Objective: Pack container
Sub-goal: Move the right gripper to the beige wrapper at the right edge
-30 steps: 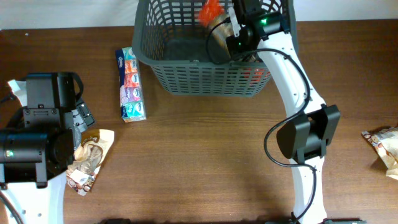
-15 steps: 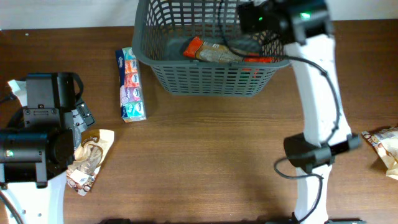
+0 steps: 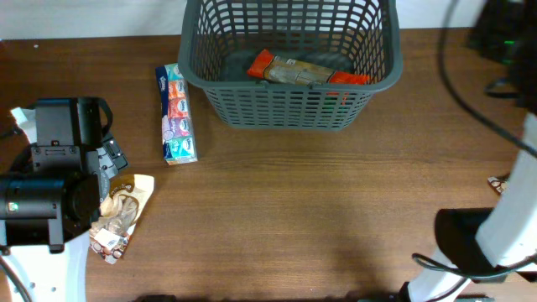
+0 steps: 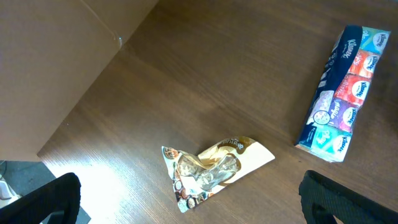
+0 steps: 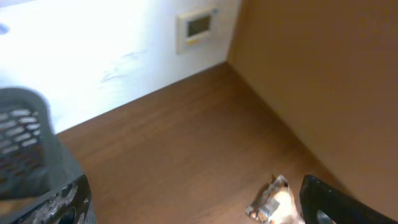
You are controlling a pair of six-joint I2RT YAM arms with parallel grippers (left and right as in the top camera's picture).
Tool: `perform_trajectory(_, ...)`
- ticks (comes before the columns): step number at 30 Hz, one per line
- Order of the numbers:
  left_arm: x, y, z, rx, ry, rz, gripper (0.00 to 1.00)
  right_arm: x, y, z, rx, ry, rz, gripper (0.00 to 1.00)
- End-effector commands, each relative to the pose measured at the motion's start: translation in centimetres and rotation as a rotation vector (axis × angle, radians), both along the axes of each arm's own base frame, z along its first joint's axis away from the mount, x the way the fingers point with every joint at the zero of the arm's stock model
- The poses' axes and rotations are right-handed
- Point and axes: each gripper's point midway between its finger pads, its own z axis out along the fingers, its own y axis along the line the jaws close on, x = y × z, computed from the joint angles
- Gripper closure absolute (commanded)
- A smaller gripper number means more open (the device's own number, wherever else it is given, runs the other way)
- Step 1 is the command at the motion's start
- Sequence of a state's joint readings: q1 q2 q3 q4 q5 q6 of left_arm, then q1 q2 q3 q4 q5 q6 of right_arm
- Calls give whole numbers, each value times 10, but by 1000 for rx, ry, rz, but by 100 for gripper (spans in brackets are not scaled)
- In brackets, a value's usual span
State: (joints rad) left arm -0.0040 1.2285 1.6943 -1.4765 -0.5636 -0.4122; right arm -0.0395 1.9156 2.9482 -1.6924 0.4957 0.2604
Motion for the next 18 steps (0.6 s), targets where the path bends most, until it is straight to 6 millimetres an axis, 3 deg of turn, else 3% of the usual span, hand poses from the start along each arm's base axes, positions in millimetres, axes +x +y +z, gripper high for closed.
perform_trajectory(1, -1, 1, 4, -4, -16, 5, 0, -13, -20, -4, 118, -21, -27, 1)
perform_trajectory(4, -1, 1, 4, -4, -16, 5, 0, -42, -69, -19, 159, 23, -184, 1)
perform_trajectory(8, -1, 1, 4, -4, -16, 5, 0, -74, -109, -61, 261, 142, -337, 1)
perform_trajectory(11, -1, 1, 4, -4, -15, 5, 0, -95, -125, -104, 373, 255, -406, 1)
perform_trajectory(14, -1, 1, 4, -4, -15, 5, 0, -110, -133, -148, 438, 421, -359, 1)
perform_trajectory(16, -1, 1, 4, -4, -16, 5, 0, -120, -142, -184, 516, 492, -387, 1)
perform_trajectory(18, -1, 1, 4, -4, -16, 5, 0, -122, -149, -207, 542, 526, -408, 1)
